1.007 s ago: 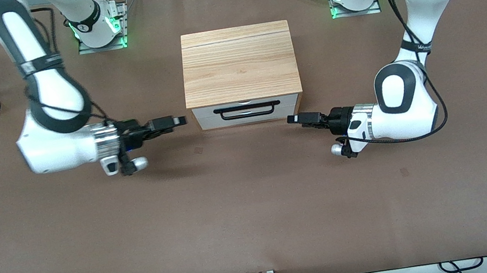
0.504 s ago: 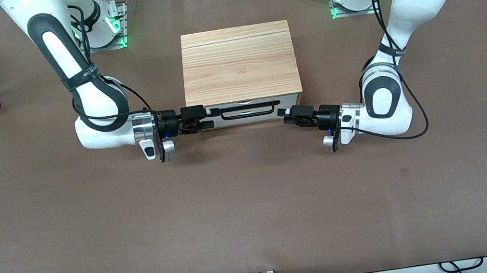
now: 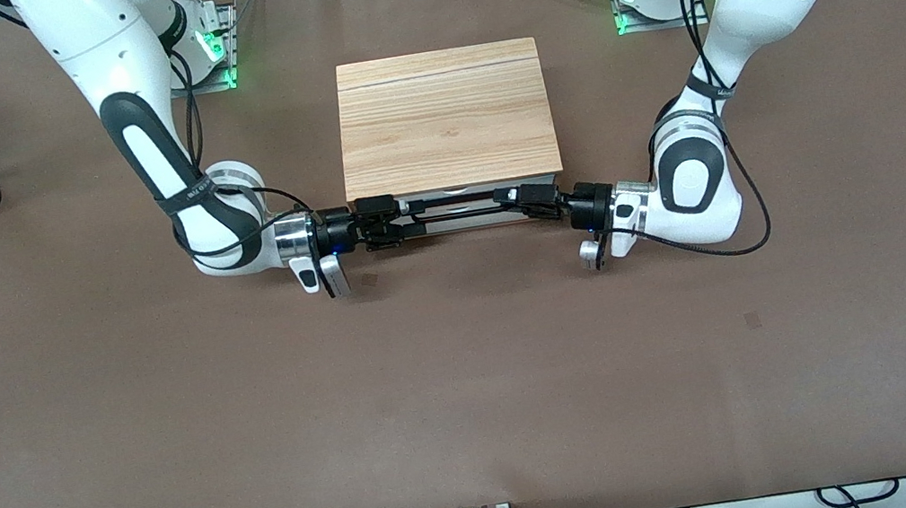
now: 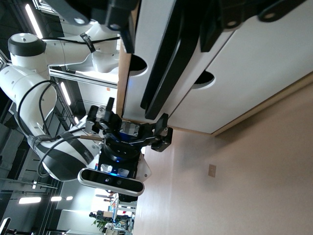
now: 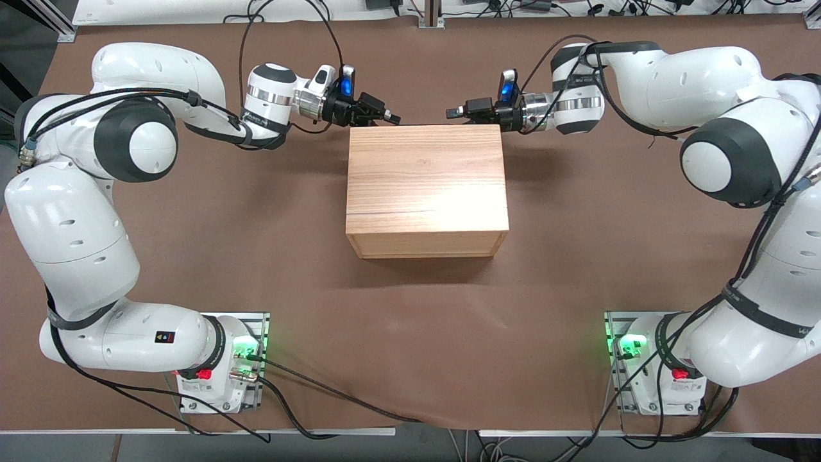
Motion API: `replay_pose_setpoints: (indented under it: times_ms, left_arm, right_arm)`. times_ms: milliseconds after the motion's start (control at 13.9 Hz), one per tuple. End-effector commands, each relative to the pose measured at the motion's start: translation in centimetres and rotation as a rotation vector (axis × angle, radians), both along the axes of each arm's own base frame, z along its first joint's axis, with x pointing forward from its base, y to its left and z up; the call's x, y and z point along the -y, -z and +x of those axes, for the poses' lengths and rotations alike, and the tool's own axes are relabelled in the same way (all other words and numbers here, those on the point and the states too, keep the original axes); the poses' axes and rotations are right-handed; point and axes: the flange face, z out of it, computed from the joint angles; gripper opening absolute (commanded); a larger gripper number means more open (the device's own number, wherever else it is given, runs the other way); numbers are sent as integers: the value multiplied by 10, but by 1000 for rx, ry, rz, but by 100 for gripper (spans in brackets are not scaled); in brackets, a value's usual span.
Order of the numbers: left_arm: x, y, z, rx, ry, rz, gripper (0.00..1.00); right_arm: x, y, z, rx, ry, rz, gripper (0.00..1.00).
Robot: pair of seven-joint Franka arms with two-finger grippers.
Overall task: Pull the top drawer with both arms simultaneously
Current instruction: 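Pull the handle outward with both grippers, sliding the drawer open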
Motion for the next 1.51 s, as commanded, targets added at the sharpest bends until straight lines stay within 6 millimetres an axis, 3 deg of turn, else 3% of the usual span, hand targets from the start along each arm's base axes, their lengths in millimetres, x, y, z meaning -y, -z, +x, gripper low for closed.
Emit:
replay_pose_setpoints:
  times_ms: [0,144,504,863,1079,1223,1439]
  left_arm:
    - [-4,-1,-6,12,-15,-31,47]
    - [-5,13,-9,42,-9,-45,43]
    - [-6,14,-9,45,-13,-45,19]
    - [-3,9,3,42,-77,-74,13]
    - [-11,1,26,74,-108,-85,12]
    - [-18,-2,45,95,-135,-96,12]
    - [-24,2,67,115,-160,-104,12]
  right_arm:
    - [1,0,0,11,6,36,50]
    - [1,3,-1,6,5,35,37]
    - [2,5,-1,3,5,36,12]
    - [2,5,0,6,4,35,9]
    - [4,3,4,11,9,37,9]
    - [7,-3,16,24,22,39,9]
    - [10,13,36,37,38,32,9]
